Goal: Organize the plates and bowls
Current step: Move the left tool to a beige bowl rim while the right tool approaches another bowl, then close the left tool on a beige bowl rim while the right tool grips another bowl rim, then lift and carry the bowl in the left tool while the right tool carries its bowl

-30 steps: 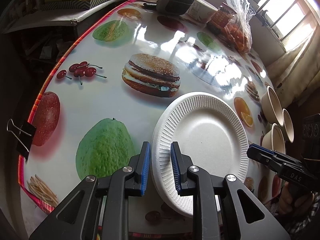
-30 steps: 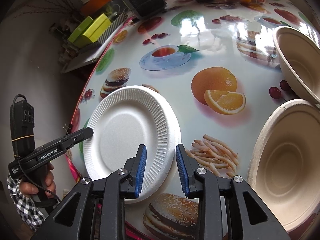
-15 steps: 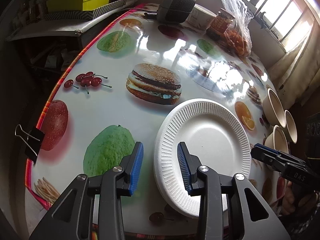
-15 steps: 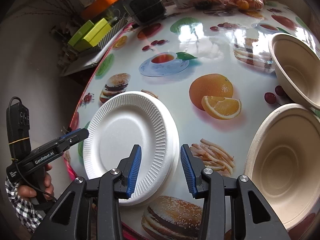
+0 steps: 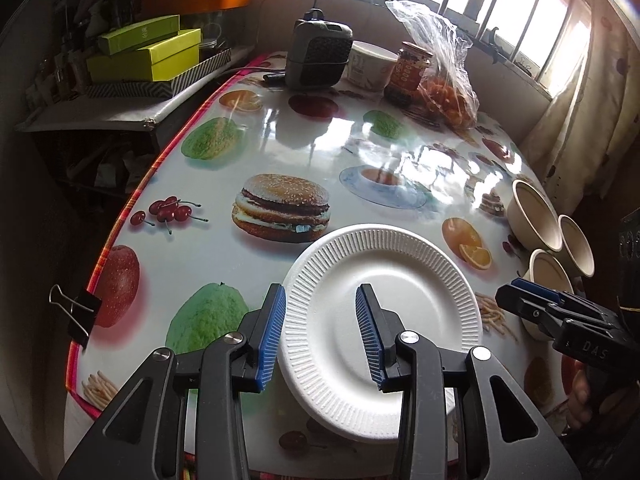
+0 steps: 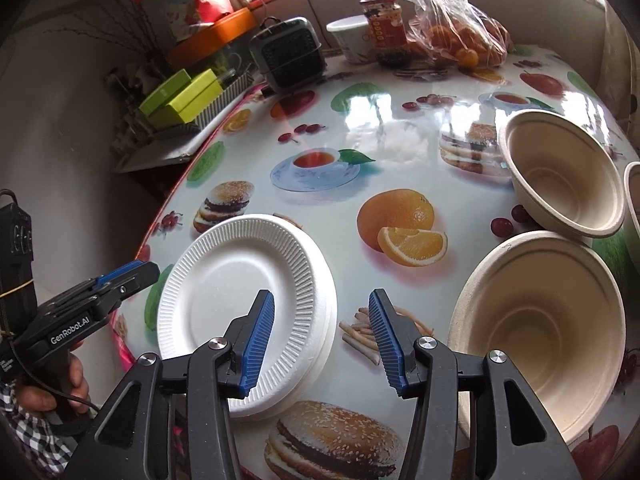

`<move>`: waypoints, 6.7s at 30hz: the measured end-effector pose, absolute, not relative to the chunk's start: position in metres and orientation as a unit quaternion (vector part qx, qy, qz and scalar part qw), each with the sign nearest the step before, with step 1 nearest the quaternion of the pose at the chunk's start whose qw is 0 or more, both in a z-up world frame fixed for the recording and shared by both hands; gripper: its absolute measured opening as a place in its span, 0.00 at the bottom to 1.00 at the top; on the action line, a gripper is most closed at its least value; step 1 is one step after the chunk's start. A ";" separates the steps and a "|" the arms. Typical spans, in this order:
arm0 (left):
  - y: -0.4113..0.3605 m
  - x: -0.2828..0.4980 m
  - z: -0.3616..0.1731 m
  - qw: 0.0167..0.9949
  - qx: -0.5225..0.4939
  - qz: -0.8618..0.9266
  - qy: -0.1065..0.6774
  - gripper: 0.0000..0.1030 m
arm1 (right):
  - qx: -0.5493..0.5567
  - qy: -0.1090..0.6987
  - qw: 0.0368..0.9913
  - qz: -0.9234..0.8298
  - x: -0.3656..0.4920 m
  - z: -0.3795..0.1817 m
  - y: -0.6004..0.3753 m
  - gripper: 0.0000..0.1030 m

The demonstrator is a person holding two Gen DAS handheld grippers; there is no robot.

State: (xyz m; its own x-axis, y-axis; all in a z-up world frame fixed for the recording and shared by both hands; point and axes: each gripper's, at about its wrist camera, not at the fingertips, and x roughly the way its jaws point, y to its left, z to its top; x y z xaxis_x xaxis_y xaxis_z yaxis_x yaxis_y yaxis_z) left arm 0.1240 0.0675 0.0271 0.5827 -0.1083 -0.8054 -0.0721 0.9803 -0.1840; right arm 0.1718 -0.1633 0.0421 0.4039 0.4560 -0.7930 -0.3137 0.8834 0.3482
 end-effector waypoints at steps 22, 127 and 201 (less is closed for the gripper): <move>-0.018 0.128 0.049 0.905 -0.035 -0.075 0.418 0.42 | 0.053 0.431 0.886 0.160 0.145 0.072 -0.215 0.55; -0.172 0.308 0.007 0.824 -0.088 -0.215 0.517 0.25 | 0.167 0.432 0.883 0.082 0.228 0.038 -0.358 0.25; -0.137 0.256 0.044 0.839 -0.113 -0.218 0.485 0.08 | 0.175 0.388 0.901 0.086 0.175 0.080 -0.345 0.17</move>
